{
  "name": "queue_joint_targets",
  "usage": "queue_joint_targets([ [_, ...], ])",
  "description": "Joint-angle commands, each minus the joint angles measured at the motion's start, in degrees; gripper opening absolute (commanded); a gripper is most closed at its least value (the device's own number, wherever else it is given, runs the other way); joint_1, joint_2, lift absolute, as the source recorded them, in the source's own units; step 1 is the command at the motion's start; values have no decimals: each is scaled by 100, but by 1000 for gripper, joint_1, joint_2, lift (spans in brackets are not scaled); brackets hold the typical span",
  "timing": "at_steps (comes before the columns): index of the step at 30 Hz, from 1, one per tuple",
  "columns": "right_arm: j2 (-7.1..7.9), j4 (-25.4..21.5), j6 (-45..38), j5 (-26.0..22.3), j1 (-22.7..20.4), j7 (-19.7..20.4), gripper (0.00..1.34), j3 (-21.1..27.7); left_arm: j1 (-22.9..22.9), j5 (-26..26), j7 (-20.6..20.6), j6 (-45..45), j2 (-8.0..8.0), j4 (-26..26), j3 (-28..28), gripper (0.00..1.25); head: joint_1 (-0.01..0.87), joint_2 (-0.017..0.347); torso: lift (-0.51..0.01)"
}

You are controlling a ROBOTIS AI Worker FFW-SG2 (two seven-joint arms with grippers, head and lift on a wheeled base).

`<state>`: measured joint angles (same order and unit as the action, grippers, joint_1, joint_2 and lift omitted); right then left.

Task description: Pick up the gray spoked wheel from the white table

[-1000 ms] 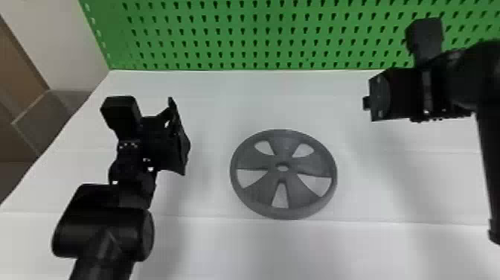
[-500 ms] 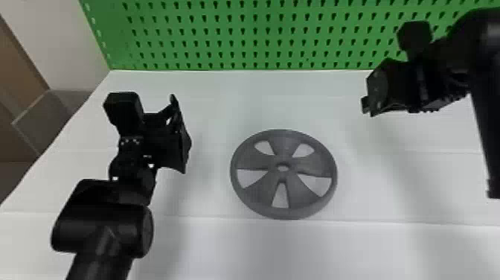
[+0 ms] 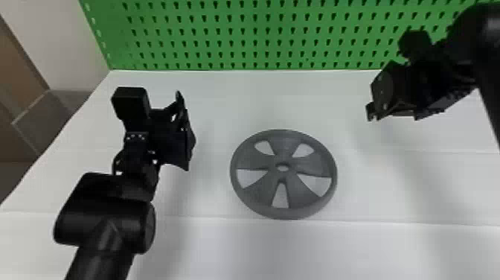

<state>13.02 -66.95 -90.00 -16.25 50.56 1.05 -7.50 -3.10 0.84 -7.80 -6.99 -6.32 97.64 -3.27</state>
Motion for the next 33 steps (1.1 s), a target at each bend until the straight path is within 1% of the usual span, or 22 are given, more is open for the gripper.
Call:
queue_joint_targets([
  [1, 183, 657, -8, -449, 191, 1, 1259, -305, -15, -31, -2, -22, -27, -8, -34, 828, 779, 100, -89],
  [2, 227, 815, -8, -607, 226, 1, 1259, -358, -24, -49, -2, -22, -36, -8, -51, 828, 779, 100, -89],
  [4, 341, 965, -8, -871, 279, 1, 1259, -542, -51, -49, -2, -39, -44, -17, -86, 828, 779, 100, -89],
  [6, 385, 1097, -8, -1038, 358, 1, 1259, -753, -59, -49, 6, -39, -62, -26, -95, 828, 779, 100, -89],
  [9, 482, 1501, -8, -1460, 604, 1, 1259, -1386, -77, -49, -2, -48, -80, -35, -130, 828, 779, 100, -89],
  [11, 490, 1642, -8, -1557, 683, -8, 1259, -1632, -103, -49, -2, -48, -106, -52, -165, 828, 779, 100, -89],
  [13, 490, 1747, 18, -1636, 736, -8, 1258, -1659, -130, -49, -2, -57, -115, -70, -201, 828, 779, 100, -89],
  [15, 508, 1791, 70, -1671, 780, -8, 1256, -1799, -138, -31, -2, -48, -115, -96, -218, 828, 779, 100, -89],
  [17, 517, 1905, 79, -1750, 868, -8, 1258, -2019, -147, -31, -2, -57, -115, -96, -227, 828, 779, 100, -89],
  [22, 596, 2099, 211, -2145, 1035, -8, 1256, -2608, -138, -31, -2, -57, -123, -96, -236, 828, 779, 100, -89],
  [24, 605, 2099, 220, -2163, 1052, -8, 1259, -2661, -138, -14, -2, -57, -132, -96, -245, 828, 779, 100, -89],
  [26, 587, 2099, 220, -2128, 1017, -8, 1256, -2494, -138, 4, -2, -57, -141, -96, -245, 828, 779, 100, -89],
  [27, 596, 2090, 246, -2145, 1017, -8, 1255, -2485, -147, 12, -2, -66, -141, -96, -253, 828, 779, 100, -89],
  [33, 596, 2099, 246, -2075, 1026, -8, 1259, -2643, -147, 4, -2, -66, -150, -96, -262, 828, 779, 100, -89],
])
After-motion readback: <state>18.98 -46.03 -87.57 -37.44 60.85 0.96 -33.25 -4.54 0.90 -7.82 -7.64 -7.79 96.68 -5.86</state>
